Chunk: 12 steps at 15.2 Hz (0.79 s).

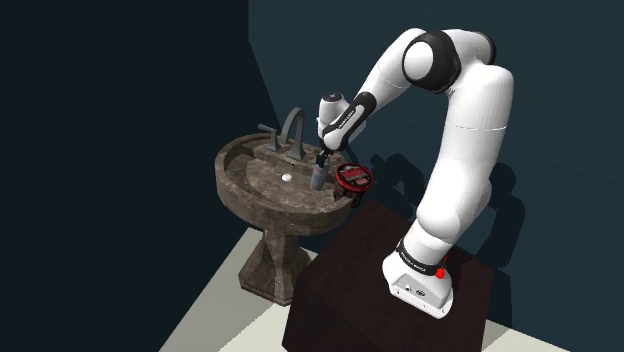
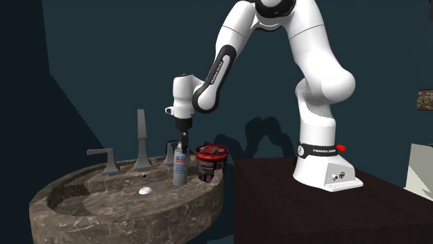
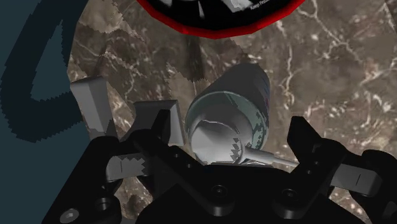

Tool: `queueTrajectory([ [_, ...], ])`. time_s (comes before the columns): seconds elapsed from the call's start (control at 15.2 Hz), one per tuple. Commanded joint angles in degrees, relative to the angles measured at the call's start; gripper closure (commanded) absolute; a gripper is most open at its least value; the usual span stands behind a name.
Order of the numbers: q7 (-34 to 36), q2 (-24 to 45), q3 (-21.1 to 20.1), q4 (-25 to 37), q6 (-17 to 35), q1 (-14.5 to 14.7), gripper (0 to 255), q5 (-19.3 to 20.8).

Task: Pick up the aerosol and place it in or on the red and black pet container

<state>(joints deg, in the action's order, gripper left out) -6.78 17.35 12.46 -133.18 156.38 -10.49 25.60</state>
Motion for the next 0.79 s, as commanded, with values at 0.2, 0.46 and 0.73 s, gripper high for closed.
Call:
queueTrajectory([
  [0.2, 0.05, 0.14, 0.04, -0.01, 0.17, -0.01, 0, 0.06],
  [0.46, 0.05, 0.13, 0.03, 0.00, 0.15, 0.00, 255, 0.05],
  [0.73, 0.06, 0.11, 0.03, -0.02, 0.14, 0.01, 255, 0.06],
])
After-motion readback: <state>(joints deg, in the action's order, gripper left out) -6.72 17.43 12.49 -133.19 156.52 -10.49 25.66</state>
